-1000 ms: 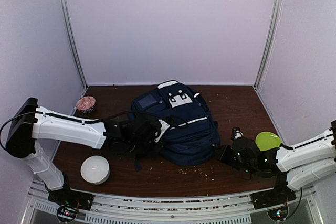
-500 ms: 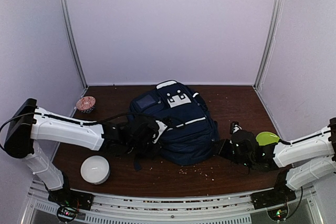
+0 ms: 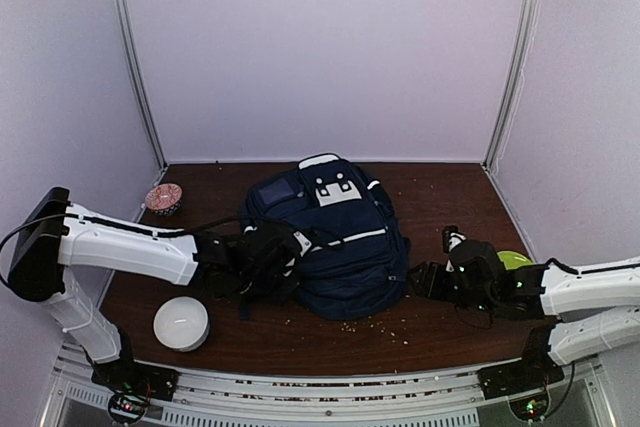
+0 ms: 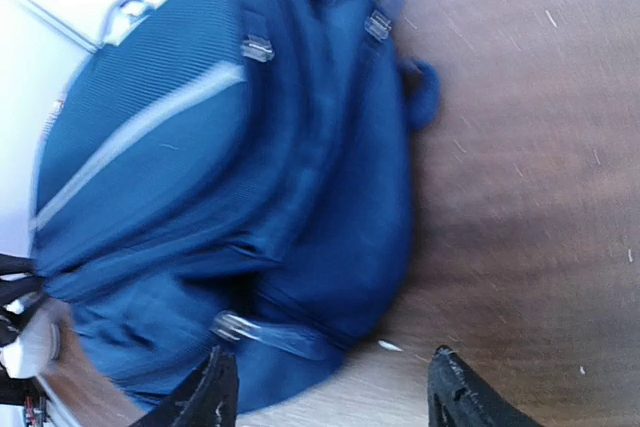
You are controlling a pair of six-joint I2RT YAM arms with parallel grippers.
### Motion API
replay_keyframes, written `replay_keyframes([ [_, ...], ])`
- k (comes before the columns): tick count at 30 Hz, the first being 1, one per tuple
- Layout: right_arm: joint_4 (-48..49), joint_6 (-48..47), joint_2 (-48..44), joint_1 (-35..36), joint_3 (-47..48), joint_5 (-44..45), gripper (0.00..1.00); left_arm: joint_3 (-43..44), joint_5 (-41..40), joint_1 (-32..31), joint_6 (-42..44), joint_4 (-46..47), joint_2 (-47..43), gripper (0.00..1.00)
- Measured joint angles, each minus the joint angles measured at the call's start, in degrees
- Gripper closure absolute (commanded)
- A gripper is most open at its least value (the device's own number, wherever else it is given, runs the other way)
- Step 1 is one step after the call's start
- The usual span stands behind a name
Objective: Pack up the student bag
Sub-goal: Unzip the student bag at the center of the board.
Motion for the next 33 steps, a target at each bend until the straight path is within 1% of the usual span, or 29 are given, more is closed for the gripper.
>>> replay_keyframes([
  [1, -1.31, -1.03, -0.20, -0.15, 1.75, -0.31, 0.32, 0.04, -0.09, 0.00, -0.52, -1.14, -0.02, 0.45],
  [2, -2.32, -1.84, -0.15, -0.52, 3.78, -0.72, 0.32, 0.02, -0.20, 0.13, -0.81, -2.34, -0.04, 0.36],
  [4, -3.17, -3.13, 0.24, -1.99, 6.86, -1.55, 0.32, -0.22, -0.44, 0.79, -1.57, -5.03, -0.33, 0.24],
  [5, -2.97, -3.67, 0.74, -3.26, 8.13, -2.19, 0.32, -0.61, -0.59, 1.07, -2.40, -5.90, -0.90, 0.20],
  [7, -1.92, -4.11, 2.73, -6.14, 9.81, -3.41, 0.33, -1.66, -0.83, 1.55, -3.76, -7.54, -3.34, 0.16],
  [12, 1.01, -4.31, 12.74, -11.41, 12.41, -5.42, 0.37, -3.67, 0.85, 4.24, -7.45, -7.89, -10.71, 0.13],
  [14, 3.04, -3.89, 16.81, -13.14, 12.68, -6.99, 0.39, -5.07, 2.99, 7.02, -9.60, -6.21, -12.74, 0.13],
  [16, 5.22, -3.02, 20.57, -15.04, 12.92, -8.90, 0.44, -6.47, 5.22, 10.03, -11.74, -4.22, -13.40, 0.13],
  [18, 8.33, -1.66, 24.39, -16.48, 13.14, -11.23, 0.56, -7.76, 8.28, 13.40, -14.12, -1.90, -12.81, 0.13],
  [20, 11.08, -0.24, 27.17, -17.14, 13.25, -13.84, 0.74, -8.11, 10.73, 15.85, -15.78, -0.09, -11.34, 0.14],
  [21, 13.20, 0.85, 28.35, -17.22, 13.44, -16.11, 0.82, -8.11, 11.82, 16.74, -16.37, 1.05, -10.34, 0.14],
  [23, 15.37, 2.21, 29.88, -17.20, 13.53, -18.14, 0.95, -7.63, 14.25, 18.32, -17.42, 3.23, -7.56, 0.17],
  [24, 16.70, 2.47, 30.23, -17.16, 13.55, -19.12, 1.00, -7.10, 15.28, 18.84, -17.64, 3.80, -6.10, 0.18],
  [27, 20.02, 5.20, 30.16, -16.76, 13.11, -21.31, 1.00, -4.13, 18.38, 20.33, -17.62, 4.81, -0.96, 0.22],
  [33, 22.21, 7.56, 27.54, -14.12, 12.81, -20.31, 1.00, 3.91, 23.34, 22.80, -15.15, 2.95, 6.78, 0.30],
])
